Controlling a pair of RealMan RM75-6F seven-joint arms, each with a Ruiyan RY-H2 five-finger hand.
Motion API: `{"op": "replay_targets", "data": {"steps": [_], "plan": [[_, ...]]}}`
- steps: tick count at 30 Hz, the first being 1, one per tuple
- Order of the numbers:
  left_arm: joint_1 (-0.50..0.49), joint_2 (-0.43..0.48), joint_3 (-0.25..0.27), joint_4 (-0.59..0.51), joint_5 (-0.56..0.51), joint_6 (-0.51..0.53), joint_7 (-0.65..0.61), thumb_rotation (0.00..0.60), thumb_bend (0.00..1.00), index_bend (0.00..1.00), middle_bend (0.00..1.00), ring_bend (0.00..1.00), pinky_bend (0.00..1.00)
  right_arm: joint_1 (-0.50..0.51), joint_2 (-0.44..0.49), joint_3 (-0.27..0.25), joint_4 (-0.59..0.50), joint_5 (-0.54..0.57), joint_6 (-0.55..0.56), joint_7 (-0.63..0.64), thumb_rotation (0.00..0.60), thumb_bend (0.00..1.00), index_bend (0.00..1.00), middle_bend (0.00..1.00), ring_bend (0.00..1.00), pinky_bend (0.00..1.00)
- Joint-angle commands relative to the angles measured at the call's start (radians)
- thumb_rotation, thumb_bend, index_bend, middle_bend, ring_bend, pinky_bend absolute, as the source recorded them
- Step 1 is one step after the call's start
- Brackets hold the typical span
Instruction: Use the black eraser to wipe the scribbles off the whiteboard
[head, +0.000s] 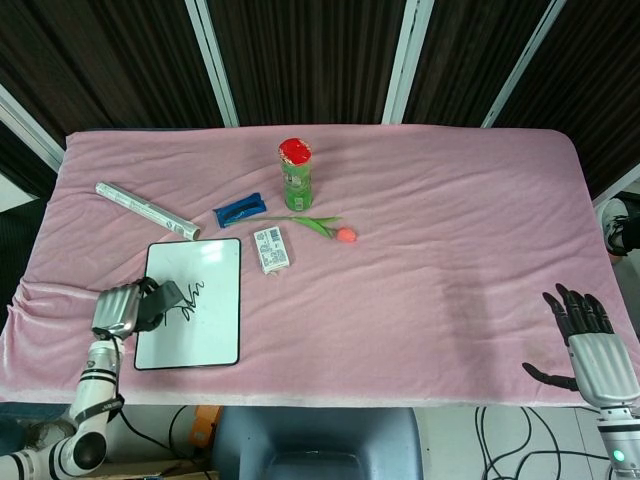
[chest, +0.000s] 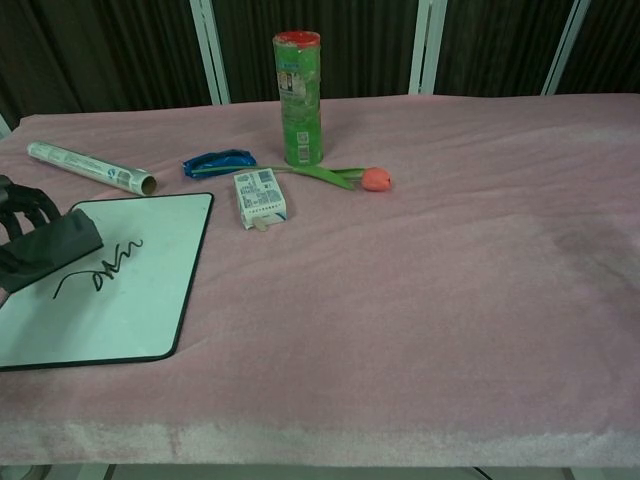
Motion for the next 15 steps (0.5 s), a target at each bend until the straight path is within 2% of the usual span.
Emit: {"op": "replay_targets", "data": {"steps": [1,9,15], "plan": [[-0.033,-0.004,0.026,-0.065,-0.029,-0.044,0.067,0.6,0.7,0.64,0.69,0.65,0.74,-0.001,0.002,-0.001,0.0,-0.001,0.001,0.005,0.6,0.26,0.0,0.0,0.0,0.11],[-0.066,-0.061,0.014,-0.039,-0.095,-0.027,0.123,0.6,0.7,0.64,0.69,0.65,0.74,-0.004,0.009,0.0,0.003,-0.002,0.008,0.026,0.6,0.26,0.0,0.0,0.0,0.11],[-0.093,-0.082,-0.004,-0.006,-0.189,-0.01,0.183,0.6,0.7,0.64,0.69,0.65,0.75,-0.006,0.012,0.001,0.004,-0.002,0.012,0.032,0.6,0.26,0.0,0.0,0.0,0.11]]}}
